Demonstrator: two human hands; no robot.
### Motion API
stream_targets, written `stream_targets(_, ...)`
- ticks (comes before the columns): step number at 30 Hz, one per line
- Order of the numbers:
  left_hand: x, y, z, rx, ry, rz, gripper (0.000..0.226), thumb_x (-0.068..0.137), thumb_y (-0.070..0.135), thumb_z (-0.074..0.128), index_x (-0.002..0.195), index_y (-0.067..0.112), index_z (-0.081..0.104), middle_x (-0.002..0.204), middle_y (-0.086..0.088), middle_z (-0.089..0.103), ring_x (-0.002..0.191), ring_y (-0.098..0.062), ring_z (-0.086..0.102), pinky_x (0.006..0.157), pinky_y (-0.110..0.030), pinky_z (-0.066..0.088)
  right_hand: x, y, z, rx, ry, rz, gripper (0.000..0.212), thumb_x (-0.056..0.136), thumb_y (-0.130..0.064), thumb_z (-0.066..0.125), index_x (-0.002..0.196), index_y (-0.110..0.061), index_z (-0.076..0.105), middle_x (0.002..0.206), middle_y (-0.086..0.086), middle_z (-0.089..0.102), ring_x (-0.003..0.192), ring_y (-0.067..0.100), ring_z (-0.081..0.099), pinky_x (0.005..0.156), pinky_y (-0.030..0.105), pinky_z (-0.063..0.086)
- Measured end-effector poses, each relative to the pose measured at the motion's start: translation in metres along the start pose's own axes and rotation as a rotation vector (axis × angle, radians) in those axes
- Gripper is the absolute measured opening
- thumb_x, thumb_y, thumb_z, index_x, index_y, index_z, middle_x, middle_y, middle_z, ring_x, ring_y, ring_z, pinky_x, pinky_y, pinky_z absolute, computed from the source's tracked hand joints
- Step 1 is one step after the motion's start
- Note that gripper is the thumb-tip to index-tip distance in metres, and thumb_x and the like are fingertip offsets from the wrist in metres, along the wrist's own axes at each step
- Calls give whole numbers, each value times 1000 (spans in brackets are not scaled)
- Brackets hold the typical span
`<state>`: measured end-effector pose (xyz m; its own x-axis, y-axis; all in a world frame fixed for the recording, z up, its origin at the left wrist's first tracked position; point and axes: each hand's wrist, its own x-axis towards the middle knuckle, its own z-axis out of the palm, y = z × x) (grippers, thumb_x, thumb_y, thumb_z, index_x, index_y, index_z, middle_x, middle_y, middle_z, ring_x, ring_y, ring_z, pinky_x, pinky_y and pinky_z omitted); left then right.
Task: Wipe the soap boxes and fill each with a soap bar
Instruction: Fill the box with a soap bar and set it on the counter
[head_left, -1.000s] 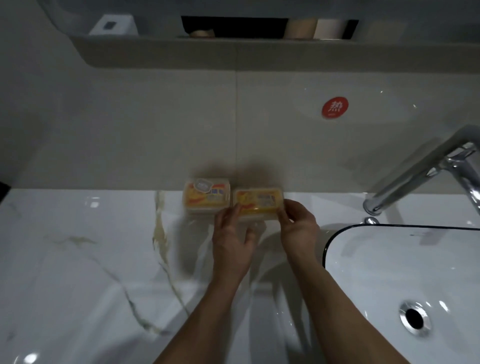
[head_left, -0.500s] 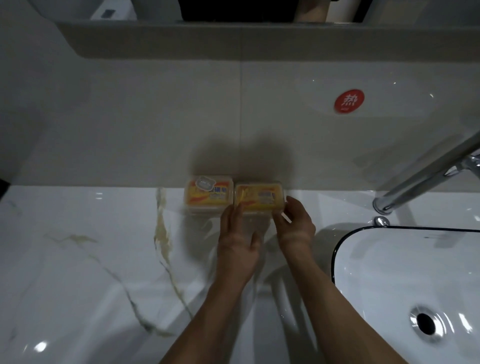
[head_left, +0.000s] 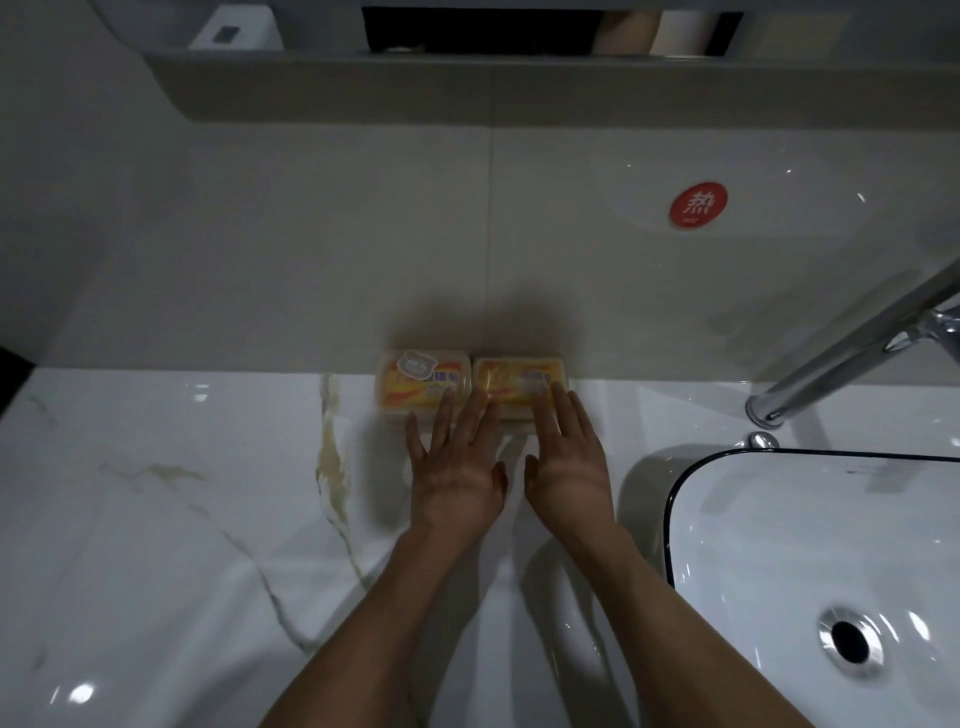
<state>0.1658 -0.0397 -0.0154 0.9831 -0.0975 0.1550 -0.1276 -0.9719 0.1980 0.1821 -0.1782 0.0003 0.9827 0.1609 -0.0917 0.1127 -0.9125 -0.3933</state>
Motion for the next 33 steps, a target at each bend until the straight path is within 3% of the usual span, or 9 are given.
stream_targets(5,4,-9,-2,-80,-3,-9,74,76,24,72,145,17,47,154,-5,40,143,-31,35,111,-67,25,1,-3,0,-17,-4,6,75,95,-17,54,159,-13,17,168,13,1,156,29,-2,125,35,7)
stream_targets(8,4,-21,-5,-45,60,-95,65,80,29,64,143,20,51,153,-10,42,142,-34,37,111,-66,24,-6,-8,3,-12,22,16,76,93,-15,55,159,-27,20,168,8,-1,156,28,-3,125,41,8)
stream_targets(11,7,-40,-4,-46,-38,-229,63,90,41,57,150,32,37,162,-3,23,151,-29,14,117,-61,6,-7,-12,7,-68,-3,30,76,97,-18,50,160,-36,12,169,5,-9,156,27,-10,125,41,4)
stream_targets(13,11,-51,-2,-74,-114,-220,66,92,45,53,152,36,27,165,1,11,152,-24,2,121,-53,2,-4,-13,7,-71,-16,31,74,98,-18,48,160,-36,10,168,6,-12,155,28,-13,125,38,2)
stream_targets(16,14,-60,-3,-162,-114,-138,65,91,35,58,151,29,33,164,-4,14,152,-26,2,122,-45,5,-1,-12,8,-48,-20,10,73,97,-15,49,160,-32,14,168,10,-10,155,31,-13,126,35,1)
stream_targets(22,13,-67,-3,-220,-113,-122,68,87,27,64,150,24,37,163,-6,17,152,-29,4,122,-45,8,-2,-8,10,-24,0,-24,76,93,-8,53,159,-27,20,168,13,-4,155,34,-10,126,31,2)
stream_targets(27,14,-67,-6,-156,-186,-154,74,87,37,61,152,33,28,165,1,6,152,-23,-5,122,-48,-1,-1,-9,10,-64,-13,5,74,94,-19,56,159,-32,21,169,8,-4,156,31,-8,124,31,1)
stream_targets(33,3,-59,-27,-49,-130,-171,71,88,45,55,153,33,28,165,3,7,152,-20,-4,120,-51,-3,-7,-17,-6,15,16,61,66,94,-21,61,154,-31,36,168,5,15,154,29,11,122,38,25)
